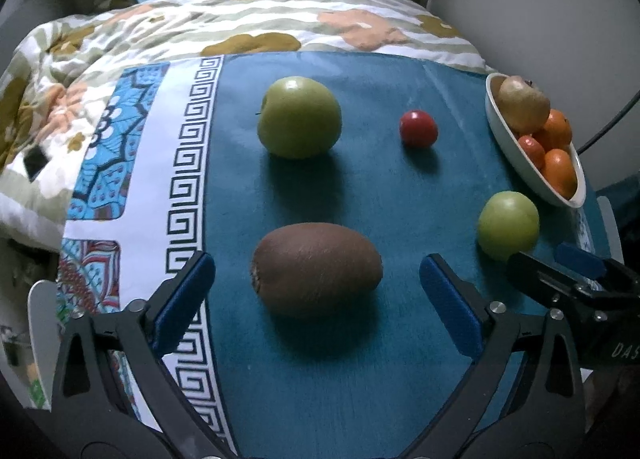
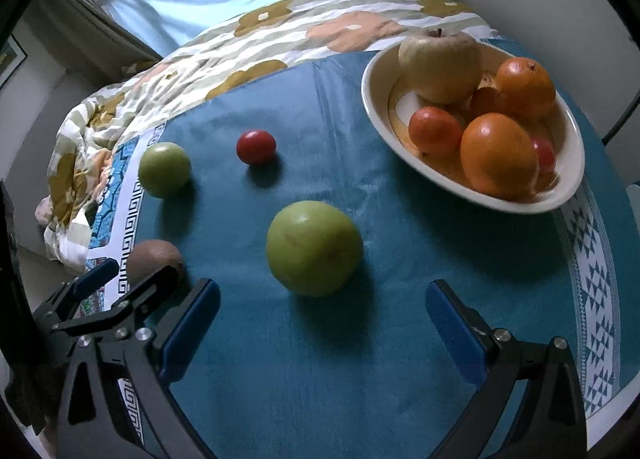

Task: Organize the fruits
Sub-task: 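Grasp the brown kiwi with the left gripper while the right gripper grasps the large green apple, then carry the kiwi into the bowl and open the left gripper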

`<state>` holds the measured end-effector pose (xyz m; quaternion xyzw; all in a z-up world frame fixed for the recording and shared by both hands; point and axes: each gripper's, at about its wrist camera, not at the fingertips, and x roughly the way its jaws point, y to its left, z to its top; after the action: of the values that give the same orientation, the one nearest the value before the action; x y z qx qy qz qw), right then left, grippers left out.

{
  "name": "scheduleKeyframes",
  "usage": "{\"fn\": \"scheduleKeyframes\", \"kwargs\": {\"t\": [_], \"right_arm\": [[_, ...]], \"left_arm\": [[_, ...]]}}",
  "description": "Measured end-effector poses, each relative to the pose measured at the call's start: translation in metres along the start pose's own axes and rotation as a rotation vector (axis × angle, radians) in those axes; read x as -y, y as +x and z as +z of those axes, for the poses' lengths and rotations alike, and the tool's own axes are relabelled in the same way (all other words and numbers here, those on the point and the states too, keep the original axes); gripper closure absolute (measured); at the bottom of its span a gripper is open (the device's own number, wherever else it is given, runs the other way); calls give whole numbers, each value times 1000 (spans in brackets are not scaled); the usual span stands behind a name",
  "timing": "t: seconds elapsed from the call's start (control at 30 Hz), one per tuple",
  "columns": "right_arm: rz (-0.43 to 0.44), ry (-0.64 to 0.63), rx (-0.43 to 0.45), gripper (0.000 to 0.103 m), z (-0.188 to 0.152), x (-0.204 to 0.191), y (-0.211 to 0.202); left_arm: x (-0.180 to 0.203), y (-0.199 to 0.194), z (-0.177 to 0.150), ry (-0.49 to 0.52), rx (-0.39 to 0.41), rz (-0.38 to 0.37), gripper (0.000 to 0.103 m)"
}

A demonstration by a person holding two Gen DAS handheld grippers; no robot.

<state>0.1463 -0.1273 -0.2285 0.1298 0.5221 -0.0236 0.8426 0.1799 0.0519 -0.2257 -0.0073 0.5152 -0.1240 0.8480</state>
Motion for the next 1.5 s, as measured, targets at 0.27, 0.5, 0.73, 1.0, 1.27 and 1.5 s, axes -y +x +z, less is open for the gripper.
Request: {"fn": "scheduleKeyframes", "kwargs": {"t": [0.27, 0.5, 0.73, 1.0, 1.27, 1.5], "right_arm": [[-36, -6, 9, 11, 0, -2, 12], [-52, -23, 13, 26, 1, -4, 17], [-58, -38, 33, 29, 3, -10, 18], [-75, -62, 54, 52, 6, -15, 22], [-71, -87, 74, 52, 9, -22, 18], [-73, -82, 125, 52, 17, -21, -8]], "left_arm": [[-1, 12, -2, 45, -28, -13, 30], [-3, 10, -4, 57, -26, -25, 31], [-3, 7, -8, 56, -32, -28, 32], [-3, 6, -10, 57, -34, -25, 32], [-4, -9, -9, 57, -19, -39, 32], [0, -31, 2, 65, 35, -56, 32]]}}
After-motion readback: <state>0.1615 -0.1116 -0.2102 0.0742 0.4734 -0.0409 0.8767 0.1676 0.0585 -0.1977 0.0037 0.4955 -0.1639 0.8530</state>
